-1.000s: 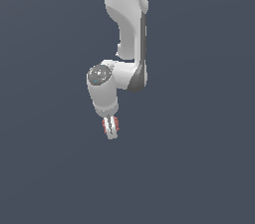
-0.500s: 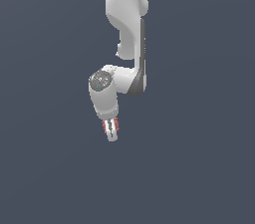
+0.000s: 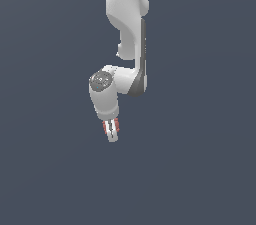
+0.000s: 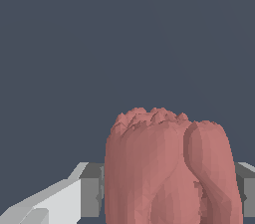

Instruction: Pick up the object and move it to a goal position.

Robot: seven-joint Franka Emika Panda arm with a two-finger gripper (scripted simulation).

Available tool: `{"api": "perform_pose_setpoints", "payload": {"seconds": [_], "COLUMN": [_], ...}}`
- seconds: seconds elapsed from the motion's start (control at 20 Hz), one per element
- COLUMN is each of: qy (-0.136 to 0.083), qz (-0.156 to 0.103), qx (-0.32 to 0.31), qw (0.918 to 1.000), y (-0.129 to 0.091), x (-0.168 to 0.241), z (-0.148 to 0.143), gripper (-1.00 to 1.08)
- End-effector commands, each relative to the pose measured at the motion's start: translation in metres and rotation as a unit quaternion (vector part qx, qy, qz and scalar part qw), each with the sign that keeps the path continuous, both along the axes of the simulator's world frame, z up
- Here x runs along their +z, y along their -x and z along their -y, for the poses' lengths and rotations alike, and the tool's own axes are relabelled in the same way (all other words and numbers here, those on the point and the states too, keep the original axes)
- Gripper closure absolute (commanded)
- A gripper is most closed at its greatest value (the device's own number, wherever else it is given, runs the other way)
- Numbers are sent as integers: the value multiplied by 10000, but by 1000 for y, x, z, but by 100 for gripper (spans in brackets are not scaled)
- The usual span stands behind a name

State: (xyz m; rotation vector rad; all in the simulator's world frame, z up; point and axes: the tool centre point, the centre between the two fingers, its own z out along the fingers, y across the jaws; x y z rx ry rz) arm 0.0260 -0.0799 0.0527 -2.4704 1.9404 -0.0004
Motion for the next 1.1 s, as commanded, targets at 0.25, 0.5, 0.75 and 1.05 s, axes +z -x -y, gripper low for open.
{"api": "perform_pose_setpoints", "payload": {"seconds": [0.25,0.5,0.75,1.05], "qy": [2,7,9,9], "qz": [1,-1,-1,-1], "qx": [0,0,0,0], "qw": [10000,10000,10000,10000], "y": [-9,-24,-43,-68], "x": [13,34,61,96], "z": [6,14,25,40], "gripper": [108,108,108,108]}}
